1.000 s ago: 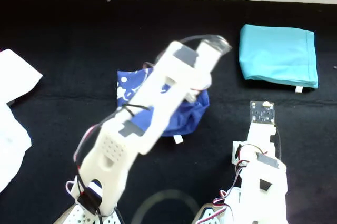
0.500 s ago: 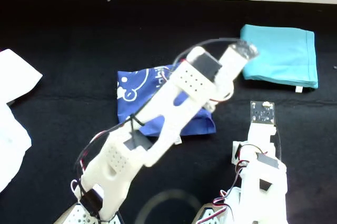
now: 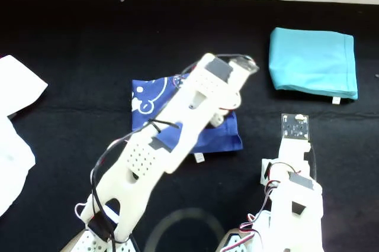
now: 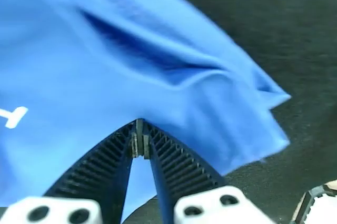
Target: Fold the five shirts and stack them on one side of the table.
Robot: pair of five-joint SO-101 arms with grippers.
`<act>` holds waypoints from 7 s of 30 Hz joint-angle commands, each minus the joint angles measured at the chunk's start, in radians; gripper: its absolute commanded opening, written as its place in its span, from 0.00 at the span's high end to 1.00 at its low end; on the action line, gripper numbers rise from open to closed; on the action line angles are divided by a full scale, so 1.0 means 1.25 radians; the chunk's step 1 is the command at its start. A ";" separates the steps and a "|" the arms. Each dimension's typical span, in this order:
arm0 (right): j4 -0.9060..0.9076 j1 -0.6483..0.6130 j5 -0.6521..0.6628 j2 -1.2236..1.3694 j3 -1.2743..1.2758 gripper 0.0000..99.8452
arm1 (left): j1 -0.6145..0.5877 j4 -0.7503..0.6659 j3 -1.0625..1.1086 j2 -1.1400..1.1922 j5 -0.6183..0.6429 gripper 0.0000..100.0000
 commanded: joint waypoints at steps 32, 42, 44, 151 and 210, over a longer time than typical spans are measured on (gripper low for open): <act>0.397 -0.184 -0.048 0.001 -0.401 0.85 | -0.354 -0.039 -0.074 0.051 0.000 0.99; 0.339 -0.330 -0.104 0.010 -0.398 0.79 | -0.402 -0.038 -0.069 0.055 0.001 0.99; 0.315 -0.330 -0.104 0.014 -0.398 0.79 | -0.413 -0.038 -0.073 0.053 0.002 0.99; 0.411 -0.533 -0.025 0.485 -0.903 0.88 | -0.495 -0.011 -0.075 0.050 0.004 0.99; 0.471 -0.568 -0.185 0.802 -1.204 0.94 | -0.495 -0.011 -0.075 0.048 0.004 0.99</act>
